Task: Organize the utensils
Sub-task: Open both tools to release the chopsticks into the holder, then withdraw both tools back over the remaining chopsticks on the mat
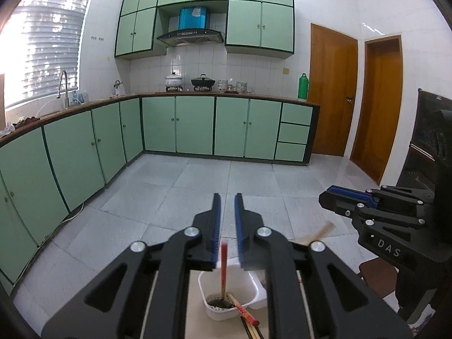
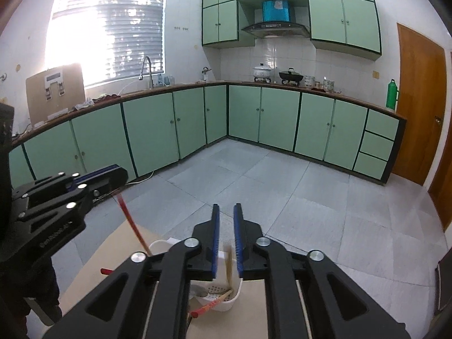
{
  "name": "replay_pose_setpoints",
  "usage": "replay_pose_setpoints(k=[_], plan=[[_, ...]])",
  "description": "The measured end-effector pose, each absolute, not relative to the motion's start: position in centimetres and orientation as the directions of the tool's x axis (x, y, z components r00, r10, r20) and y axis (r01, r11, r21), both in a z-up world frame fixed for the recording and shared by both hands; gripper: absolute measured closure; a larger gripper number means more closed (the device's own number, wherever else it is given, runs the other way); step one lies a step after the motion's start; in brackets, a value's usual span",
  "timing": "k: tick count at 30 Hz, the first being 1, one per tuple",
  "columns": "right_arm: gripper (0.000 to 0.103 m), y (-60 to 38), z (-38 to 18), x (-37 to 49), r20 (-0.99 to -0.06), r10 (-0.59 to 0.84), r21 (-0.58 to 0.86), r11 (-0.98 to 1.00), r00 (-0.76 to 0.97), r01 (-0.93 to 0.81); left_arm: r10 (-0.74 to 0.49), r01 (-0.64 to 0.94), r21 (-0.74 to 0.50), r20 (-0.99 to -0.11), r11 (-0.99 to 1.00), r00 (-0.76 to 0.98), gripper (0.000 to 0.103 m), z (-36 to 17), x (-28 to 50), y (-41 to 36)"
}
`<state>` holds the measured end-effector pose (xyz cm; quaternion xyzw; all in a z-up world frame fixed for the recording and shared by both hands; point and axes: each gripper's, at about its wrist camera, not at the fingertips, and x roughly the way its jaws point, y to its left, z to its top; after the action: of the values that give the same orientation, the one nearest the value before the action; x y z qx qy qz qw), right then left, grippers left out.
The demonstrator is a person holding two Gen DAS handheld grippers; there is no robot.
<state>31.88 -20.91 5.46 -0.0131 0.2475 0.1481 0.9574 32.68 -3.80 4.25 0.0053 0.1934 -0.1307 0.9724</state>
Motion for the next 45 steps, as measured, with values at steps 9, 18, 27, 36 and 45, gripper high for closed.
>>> replay_pose_setpoints(k=[9, 18, 27, 36, 45], plan=[[0.056, -23.4, 7.0, 28.9, -0.417, 0.258, 0.077, 0.966, 0.872, -0.249, -0.237, 0.249, -0.003, -0.32, 0.968, 0.917, 0.06, 6.2, 29.0, -3.5], [0.02, -25.2, 6.1, 21.7, -0.347, 0.209, 0.061, 0.978, 0.914, -0.2, -0.213, 0.218, -0.012, -0.282, 0.976, 0.936, 0.028, 4.4, 21.5, -2.1], [0.006, -24.9, 1.5, 15.9, -0.378, 0.185, 0.095, 0.982, 0.907, -0.161, -0.166, 0.164, -0.038, -0.372, 0.986, 0.913, 0.019, -2.1, 16.3, -0.6], [0.006, -23.9, -5.2, 12.8, -0.495, 0.164, 0.116, 0.986, 0.853, -0.121, -0.122, 0.129, -0.024, -0.515, 0.991, 0.848, 0.017, -9.3, 13.7, 0.5], [0.006, -22.7, -10.9, 10.1, -0.607, 0.156, 0.122, 0.987, 0.779, -0.103, -0.076, 0.098, 0.0, -0.631, 0.995, 0.772, 0.017, -14.4, 12.2, 1.4]])
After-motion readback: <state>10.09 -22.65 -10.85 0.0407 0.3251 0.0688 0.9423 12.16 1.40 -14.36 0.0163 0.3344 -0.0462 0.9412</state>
